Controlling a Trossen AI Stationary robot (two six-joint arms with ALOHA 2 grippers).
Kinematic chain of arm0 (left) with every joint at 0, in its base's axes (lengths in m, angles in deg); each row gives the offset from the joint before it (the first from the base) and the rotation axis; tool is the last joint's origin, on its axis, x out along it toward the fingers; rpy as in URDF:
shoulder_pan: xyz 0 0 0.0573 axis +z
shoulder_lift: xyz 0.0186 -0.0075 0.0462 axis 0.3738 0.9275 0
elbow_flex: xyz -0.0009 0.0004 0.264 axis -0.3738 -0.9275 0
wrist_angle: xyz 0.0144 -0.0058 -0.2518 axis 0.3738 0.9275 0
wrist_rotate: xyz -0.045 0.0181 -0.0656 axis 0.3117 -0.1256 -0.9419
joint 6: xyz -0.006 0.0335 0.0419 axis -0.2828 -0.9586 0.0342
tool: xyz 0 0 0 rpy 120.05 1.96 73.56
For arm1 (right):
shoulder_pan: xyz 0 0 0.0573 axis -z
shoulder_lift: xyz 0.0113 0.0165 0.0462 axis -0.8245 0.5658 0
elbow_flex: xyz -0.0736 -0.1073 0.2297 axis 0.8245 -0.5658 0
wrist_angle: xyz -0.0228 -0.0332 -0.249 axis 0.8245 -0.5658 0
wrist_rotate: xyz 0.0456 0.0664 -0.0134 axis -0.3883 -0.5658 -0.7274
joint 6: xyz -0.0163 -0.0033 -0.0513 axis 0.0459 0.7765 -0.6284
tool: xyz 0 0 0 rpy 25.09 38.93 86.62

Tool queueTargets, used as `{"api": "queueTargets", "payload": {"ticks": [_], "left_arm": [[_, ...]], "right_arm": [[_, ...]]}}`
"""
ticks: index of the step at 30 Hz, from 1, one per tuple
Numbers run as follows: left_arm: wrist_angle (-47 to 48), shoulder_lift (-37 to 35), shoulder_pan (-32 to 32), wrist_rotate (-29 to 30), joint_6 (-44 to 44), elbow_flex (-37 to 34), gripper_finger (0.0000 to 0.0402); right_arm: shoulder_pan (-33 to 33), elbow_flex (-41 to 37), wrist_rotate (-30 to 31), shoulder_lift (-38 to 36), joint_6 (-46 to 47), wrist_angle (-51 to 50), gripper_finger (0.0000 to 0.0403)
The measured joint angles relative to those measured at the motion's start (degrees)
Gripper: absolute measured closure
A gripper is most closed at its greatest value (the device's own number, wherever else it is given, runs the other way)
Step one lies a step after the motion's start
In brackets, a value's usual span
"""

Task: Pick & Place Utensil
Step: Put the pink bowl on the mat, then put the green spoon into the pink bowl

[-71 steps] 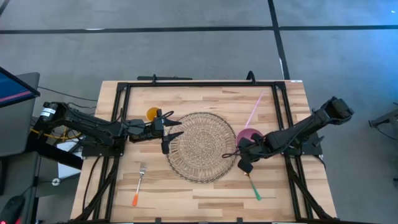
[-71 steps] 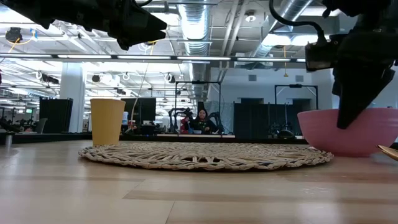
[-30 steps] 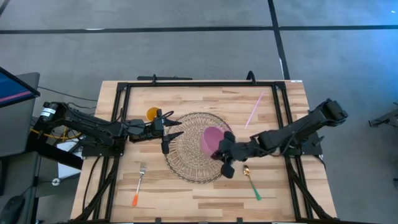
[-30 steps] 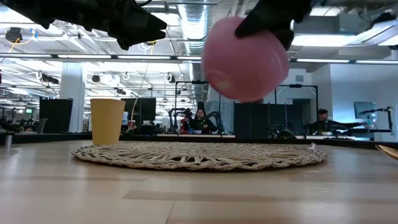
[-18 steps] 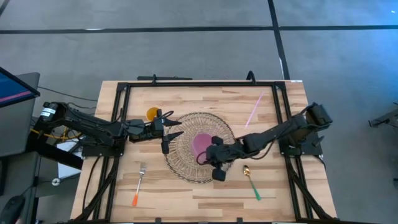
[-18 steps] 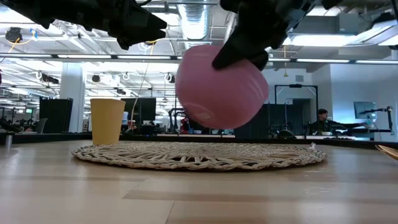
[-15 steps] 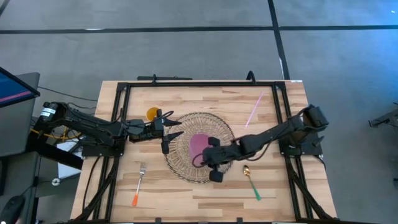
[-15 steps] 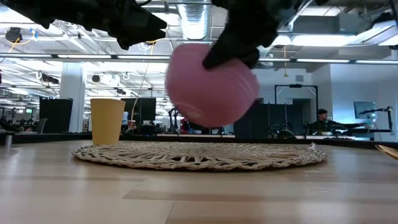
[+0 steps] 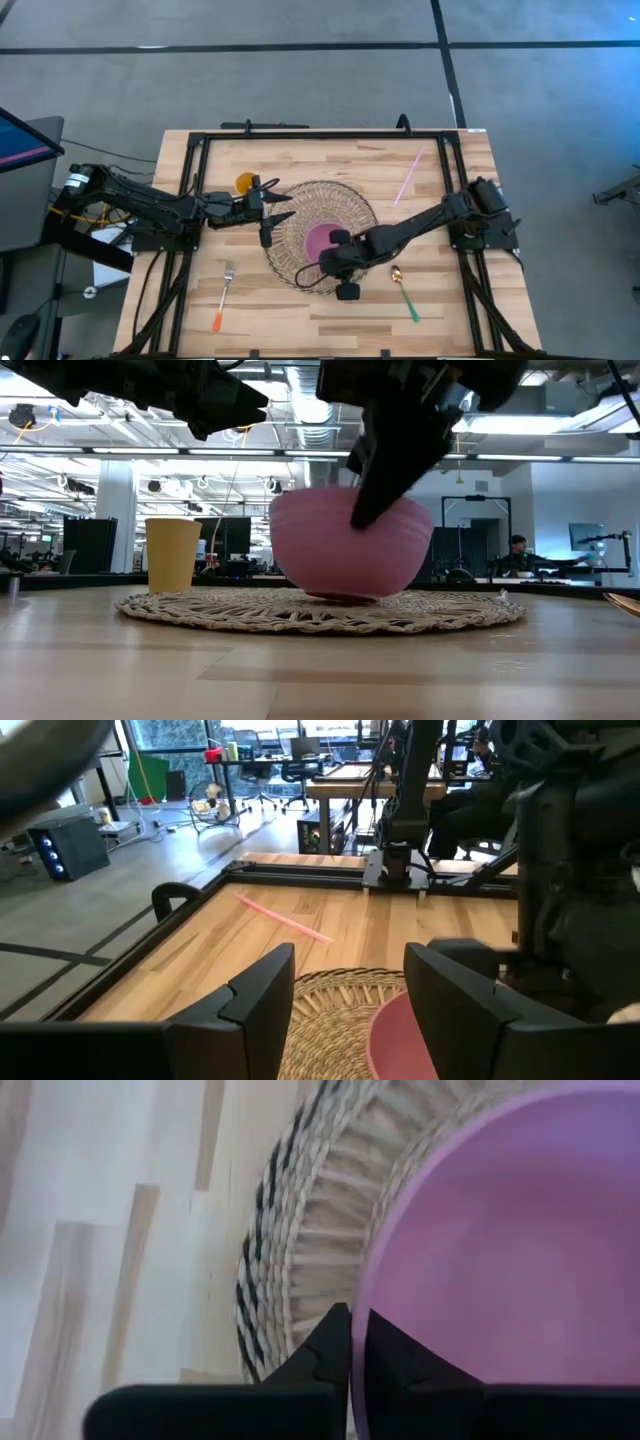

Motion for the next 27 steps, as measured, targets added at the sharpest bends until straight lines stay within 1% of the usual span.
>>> {"api": "queueTargets", "payload": {"ticks": [5,9,15,19,27], "left_arm": [[0.0,0.0,0.0,0.0,0.0,0.0,0.0211],[0.0,0.0,0.0,0.0,0.0,0.0,0.0211],[0.0,0.0,0.0,0.0,0.0,0.0,0.0211],[0.0,0.0,0.0,0.0,0.0,0.0,0.0211],[0.0,0.0,0.0,0.0,0.0,0.0,0.0211]], "right_arm": [[0.3,0.0,-1.9,0.1,0.0,-0.4,0.0367],[0.2,0.0,-1.9,0.1,0.1,-0.4,0.0344],[0.3,0.0,-1.9,0.1,0.1,-0.4,0.0323],[0.3,-0.1,-1.9,0.1,0.2,-0.4,0.0315],[0.4,-0.1,-1.9,-0.5,0.3,-0.3,0.0315]]}}
